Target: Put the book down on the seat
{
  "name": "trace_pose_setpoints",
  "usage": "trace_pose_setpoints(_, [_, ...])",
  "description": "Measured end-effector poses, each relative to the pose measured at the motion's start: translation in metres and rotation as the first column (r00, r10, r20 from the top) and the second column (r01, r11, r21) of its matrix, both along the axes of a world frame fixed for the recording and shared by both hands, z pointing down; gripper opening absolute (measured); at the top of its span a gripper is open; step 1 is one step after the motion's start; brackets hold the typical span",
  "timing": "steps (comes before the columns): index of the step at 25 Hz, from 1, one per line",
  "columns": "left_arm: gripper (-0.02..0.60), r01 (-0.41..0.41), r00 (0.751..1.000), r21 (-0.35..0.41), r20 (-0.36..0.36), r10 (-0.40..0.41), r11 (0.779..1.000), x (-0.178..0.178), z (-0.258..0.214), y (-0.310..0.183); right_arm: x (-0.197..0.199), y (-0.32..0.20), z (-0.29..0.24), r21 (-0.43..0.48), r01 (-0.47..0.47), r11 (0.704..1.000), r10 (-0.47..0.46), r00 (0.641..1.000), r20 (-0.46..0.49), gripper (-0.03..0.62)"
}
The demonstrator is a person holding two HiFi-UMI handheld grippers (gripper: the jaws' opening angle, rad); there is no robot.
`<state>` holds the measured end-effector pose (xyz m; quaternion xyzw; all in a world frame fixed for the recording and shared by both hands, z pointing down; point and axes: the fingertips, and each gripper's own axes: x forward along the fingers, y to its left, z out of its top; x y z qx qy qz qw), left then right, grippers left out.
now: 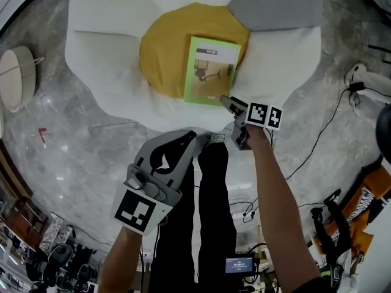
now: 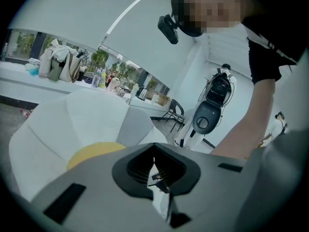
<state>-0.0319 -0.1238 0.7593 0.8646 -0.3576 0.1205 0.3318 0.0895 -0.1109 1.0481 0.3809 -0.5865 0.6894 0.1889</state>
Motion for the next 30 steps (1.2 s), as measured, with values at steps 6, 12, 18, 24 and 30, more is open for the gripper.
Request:
trace_pose_setpoints(6, [0.012,-0.013,1.0,0.006,-0.002,0.013,1.0,0.006,-0.005,0.0,-0.001,0.004,-0.006,0.002,0.001,1.0,-0.001,1.0,0.008,0.238])
trace_pose_setpoints(12, [0.012,-0.002,1.0,0.021,-0.009,0.002,1.0,0.01,-0.023,-0.001,0.001,0.004,-0.026,0.014,0.009,1.0,-0.009,1.0,0.01,0.216])
trace_pose_setpoints(18, [0.012,0.021,0.999,0.033,-0.031,-0.02,0.999,0.013,-0.051,-0.005,-0.001,-0.002,-0.069,0.027,-0.02,0.999,0.019,0.998,0.053,0.12])
trace_pose_setpoints(24, [0.012,0.048,0.997,0.061,-0.059,-0.045,0.997,0.018,-0.093,-0.002,-0.011,0.009,-0.119,0.046,-0.043,0.998,0.04,0.997,0.062,0.035])
trace_pose_setpoints(30, [0.012,0.057,0.996,0.055,-0.077,-0.052,0.997,0.021,-0.137,0.014,-0.007,0.021,-0.178,0.062,-0.073,0.995,0.067,0.994,0.089,0.015])
